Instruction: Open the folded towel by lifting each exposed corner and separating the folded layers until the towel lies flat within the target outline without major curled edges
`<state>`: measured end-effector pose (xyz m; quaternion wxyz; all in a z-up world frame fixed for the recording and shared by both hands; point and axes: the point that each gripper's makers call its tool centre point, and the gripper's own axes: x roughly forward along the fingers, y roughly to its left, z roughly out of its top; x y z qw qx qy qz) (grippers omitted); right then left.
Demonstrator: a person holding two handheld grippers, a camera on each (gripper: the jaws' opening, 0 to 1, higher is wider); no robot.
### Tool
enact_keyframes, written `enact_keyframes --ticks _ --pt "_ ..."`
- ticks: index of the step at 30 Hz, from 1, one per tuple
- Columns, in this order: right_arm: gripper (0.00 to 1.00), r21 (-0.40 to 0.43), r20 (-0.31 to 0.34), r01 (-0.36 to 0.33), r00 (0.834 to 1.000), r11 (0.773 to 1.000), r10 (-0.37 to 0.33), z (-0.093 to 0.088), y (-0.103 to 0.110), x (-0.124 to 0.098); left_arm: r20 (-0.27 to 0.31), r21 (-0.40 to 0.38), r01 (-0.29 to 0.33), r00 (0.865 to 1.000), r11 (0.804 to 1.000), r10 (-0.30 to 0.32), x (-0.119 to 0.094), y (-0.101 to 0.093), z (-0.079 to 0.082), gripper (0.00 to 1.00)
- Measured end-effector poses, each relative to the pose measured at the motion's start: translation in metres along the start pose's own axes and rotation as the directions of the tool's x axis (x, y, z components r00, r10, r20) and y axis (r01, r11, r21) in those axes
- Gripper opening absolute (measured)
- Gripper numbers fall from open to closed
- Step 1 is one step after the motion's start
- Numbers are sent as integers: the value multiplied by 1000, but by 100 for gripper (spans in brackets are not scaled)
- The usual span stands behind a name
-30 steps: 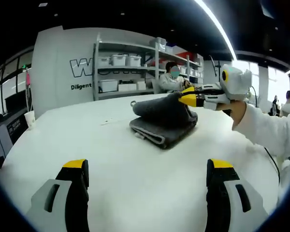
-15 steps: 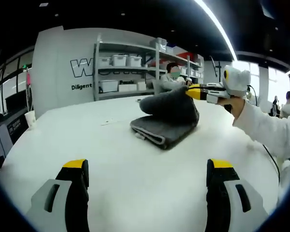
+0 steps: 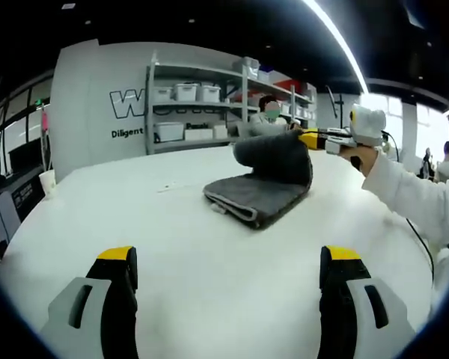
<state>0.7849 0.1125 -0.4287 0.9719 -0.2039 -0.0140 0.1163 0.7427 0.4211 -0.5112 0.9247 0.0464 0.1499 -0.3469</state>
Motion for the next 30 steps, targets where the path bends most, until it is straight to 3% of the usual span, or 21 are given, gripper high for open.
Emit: enact_keyframes --ticks 8,14,22,30 --pt "1 15 -33 84 996 996 -84 -21 -30 -11 -3 -3 0 1000 1000 0 4 17 2 100" --pt "1 41 -63 143 988 989 -141 -39 -52 -21 -4 0 -2 1000 1000 2 2 9 1 100" --pt "1 126 -175 255 957 959 -231 -94 -88 -45 -10 -4 -1 1000 1000 1 -1 -10 -4 100" --pt "2 210 -307 266 932 941 -195 -148 -97 -59 -19 -5 0 1000 1000 0 -2 -24 -9 100"
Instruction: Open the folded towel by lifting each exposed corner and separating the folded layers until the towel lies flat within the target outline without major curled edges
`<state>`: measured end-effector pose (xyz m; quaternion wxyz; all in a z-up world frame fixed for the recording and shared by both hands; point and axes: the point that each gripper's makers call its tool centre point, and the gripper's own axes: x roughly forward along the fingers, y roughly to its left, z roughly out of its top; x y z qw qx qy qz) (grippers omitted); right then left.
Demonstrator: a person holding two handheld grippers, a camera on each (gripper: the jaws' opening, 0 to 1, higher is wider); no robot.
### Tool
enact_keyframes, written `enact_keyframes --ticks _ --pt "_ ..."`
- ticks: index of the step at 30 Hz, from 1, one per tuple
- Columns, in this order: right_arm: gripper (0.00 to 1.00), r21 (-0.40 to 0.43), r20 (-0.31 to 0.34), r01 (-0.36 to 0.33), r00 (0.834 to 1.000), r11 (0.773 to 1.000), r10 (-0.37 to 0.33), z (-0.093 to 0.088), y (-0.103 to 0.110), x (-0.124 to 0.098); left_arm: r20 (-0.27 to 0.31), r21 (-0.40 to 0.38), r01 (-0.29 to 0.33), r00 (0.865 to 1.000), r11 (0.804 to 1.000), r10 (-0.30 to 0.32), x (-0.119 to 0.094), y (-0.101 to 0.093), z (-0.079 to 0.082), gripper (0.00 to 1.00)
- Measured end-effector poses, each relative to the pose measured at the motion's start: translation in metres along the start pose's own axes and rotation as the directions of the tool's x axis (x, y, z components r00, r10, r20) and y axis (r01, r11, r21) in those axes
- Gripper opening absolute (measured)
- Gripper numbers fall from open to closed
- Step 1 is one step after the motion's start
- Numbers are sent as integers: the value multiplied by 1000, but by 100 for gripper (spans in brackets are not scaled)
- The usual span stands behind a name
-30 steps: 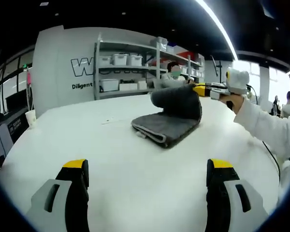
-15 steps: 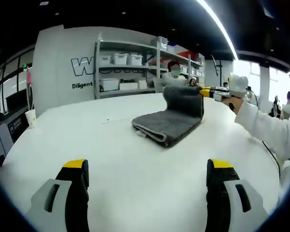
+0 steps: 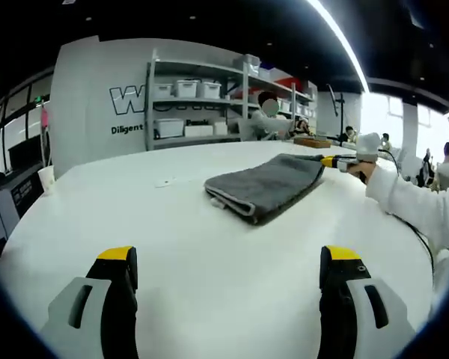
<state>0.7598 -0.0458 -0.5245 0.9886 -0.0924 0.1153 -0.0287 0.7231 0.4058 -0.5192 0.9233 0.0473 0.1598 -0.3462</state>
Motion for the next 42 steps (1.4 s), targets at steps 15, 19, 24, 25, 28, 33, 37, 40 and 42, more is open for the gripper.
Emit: enact_keyframes --ticks 15,19,24,25,28,33,37,40,42 --pt "8 65 -24 -40 999 997 42 -21 -14 -2 -28 -13 9 1000 1000 -9 9 -8 -11 100" --pt "10 100 26 0 1000 995 -3 -7 -27 -19 -31 -7 11 999 1000 -11 12 -7 -11 100" --pt "27 150 69 -17 998 989 7 4 -29 -37 -29 -1 16 999 1000 -16 16 -7 -12 100" --pt "30 157 73 -23 997 987 12 6 -28 -40 -28 0 17 999 1000 -16 17 -7 -12 100" --pt "40 175 84 -47 996 983 32 15 -22 -51 4 -2 33 999 999 -33 19 -11 -7 100" --pt "53 119 75 -71 995 990 62 23 -4 -67 5 1 29 1000 1000 -29 21 -9 -9 100" --pt "65 106 30 -151 988 983 149 21 20 -70 4 2 21 1000 1000 -21 22 -5 -9 100" --pt "72 108 40 -179 984 978 176 27 29 -71 12 9 15 1000 1000 -16 21 -4 -7 100" --pt "79 103 43 -184 983 978 180 29 31 -72 11 14 13 1000 1000 -13 21 -3 -7 100"
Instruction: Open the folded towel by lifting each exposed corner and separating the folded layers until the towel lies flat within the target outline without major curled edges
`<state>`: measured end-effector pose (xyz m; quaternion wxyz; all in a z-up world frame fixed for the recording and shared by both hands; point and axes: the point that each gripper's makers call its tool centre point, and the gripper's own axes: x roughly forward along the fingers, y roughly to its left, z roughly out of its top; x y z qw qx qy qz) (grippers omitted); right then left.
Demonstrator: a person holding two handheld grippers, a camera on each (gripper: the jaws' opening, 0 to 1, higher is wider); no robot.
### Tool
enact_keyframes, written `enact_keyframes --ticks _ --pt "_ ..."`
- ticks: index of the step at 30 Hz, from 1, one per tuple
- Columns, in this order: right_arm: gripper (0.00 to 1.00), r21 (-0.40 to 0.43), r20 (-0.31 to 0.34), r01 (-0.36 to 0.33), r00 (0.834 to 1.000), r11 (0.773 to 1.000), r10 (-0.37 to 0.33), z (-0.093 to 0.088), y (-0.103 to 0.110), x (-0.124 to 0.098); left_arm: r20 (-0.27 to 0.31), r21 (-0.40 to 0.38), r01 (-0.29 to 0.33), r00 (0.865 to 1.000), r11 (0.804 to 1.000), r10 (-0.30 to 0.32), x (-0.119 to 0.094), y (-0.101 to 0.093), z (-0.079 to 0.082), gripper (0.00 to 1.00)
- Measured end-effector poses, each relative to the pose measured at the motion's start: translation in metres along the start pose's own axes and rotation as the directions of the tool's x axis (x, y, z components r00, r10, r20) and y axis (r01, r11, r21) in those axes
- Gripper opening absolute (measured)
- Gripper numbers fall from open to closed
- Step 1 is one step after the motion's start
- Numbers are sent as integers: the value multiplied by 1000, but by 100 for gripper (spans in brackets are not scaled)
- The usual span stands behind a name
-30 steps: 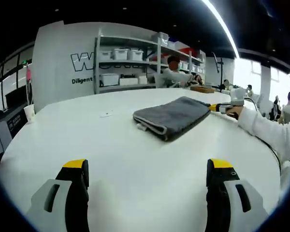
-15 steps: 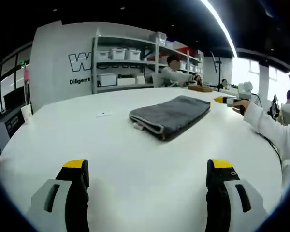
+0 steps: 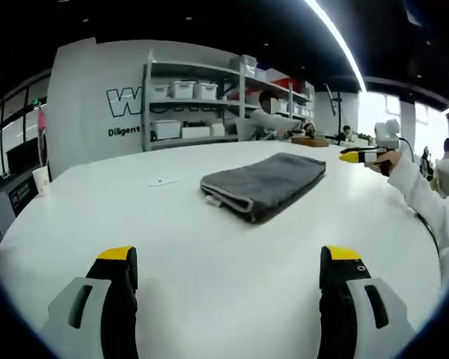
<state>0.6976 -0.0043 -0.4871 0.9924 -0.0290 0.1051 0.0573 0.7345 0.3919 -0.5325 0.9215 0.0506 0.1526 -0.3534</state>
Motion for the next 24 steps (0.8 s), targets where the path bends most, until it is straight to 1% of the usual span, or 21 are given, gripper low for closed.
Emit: enact_keyframes --ticks 3,7,9,11,14,19,24 --pt "88 8 3 -9 1000 1000 9 3 2 0 -4 5 -5 1000 1000 5 0 2 -1 100" --pt "90 41 29 -29 999 999 28 9 7 -3 -11 2 -7 1000 1000 7 1 3 -2 100" --pt "95 41 55 -33 998 999 31 15 10 -4 -12 3 -7 1000 1000 7 1 4 -2 100" --pt "99 35 65 -37 997 999 35 18 12 -3 -11 3 -8 1000 1000 8 1 4 -2 100" --pt "99 35 53 -59 997 998 57 13 15 -1 -10 4 -9 1000 1000 9 0 4 -2 100" --pt "99 29 40 -73 997 997 72 8 18 3 -10 4 -9 1000 1000 9 0 3 -1 100" --pt "99 -13 33 -70 997 997 71 3 22 9 -5 5 -4 1000 1000 4 0 1 0 100"
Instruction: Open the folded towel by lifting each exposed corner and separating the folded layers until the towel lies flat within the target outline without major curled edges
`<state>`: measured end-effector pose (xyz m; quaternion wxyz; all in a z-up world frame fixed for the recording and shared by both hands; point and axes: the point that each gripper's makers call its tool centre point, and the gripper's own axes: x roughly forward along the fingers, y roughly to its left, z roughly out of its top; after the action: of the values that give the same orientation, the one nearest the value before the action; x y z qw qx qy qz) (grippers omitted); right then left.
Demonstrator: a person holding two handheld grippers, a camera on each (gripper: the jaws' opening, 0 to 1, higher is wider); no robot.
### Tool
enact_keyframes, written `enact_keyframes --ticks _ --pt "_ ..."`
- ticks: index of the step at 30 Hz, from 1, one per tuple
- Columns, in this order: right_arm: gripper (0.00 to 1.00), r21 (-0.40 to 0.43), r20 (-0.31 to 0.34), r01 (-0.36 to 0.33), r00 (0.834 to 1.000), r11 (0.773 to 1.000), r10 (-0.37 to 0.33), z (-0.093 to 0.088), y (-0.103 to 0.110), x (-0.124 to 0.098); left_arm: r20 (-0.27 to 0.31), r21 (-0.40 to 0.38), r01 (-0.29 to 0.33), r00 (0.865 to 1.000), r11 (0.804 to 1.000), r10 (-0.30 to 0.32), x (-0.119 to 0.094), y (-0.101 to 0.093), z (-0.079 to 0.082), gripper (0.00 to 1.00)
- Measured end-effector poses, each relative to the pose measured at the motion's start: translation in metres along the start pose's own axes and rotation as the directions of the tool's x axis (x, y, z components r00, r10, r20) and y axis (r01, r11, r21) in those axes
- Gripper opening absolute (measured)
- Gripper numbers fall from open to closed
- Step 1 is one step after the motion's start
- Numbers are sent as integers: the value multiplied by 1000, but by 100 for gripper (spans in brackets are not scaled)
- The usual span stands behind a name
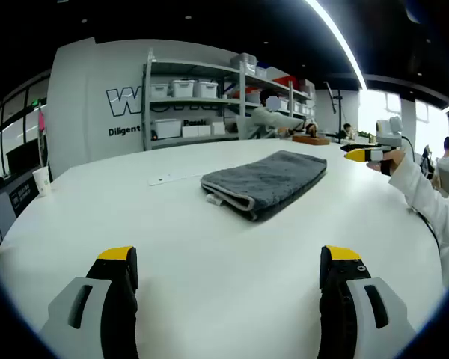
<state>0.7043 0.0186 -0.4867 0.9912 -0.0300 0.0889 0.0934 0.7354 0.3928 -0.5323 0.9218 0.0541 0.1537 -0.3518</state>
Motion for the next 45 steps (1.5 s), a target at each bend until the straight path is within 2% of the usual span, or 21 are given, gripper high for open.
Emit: enact_keyframes --ticks 5,10,16,18,24,31,36,40,43,45 --pt "99 -75 -40 -9 999 997 6 -11 10 12 3 -5 0 1000 1000 0 0 1 0 100" --pt "99 -177 -35 -23 999 984 18 -9 29 24 8 -1 5 1000 1000 -5 0 -2 2 100" --pt "99 -254 -52 -81 996 964 70 -8 66 44 3 4 11 1000 1000 -11 1 -5 1 100" --pt "97 -299 -60 -114 993 947 100 -7 86 49 9 4 18 1000 1000 -18 1 -7 2 100" --pt "95 -438 -73 -198 980 877 185 4 145 73 16 5 18 1000 1000 -18 -1 -8 4 100" --pt "89 -474 -77 -271 960 838 268 9 206 99 18 5 25 1000 1000 -25 -1 -11 4 100" --pt "81 -497 -87 -280 958 821 274 8 223 113 19 7 32 999 999 -32 -1 -14 4 100" --pt "68 -522 -122 -280 959 806 254 1 227 125 19 6 35 999 999 -35 0 -14 4 100" --pt "64 -525 -129 -287 957 801 259 -2 231 129 18 11 38 999 999 -38 -1 -17 4 100" --pt "62 -543 -134 -290 956 788 260 -5 234 132 18 12 40 999 999 -40 -1 -18 4 100"
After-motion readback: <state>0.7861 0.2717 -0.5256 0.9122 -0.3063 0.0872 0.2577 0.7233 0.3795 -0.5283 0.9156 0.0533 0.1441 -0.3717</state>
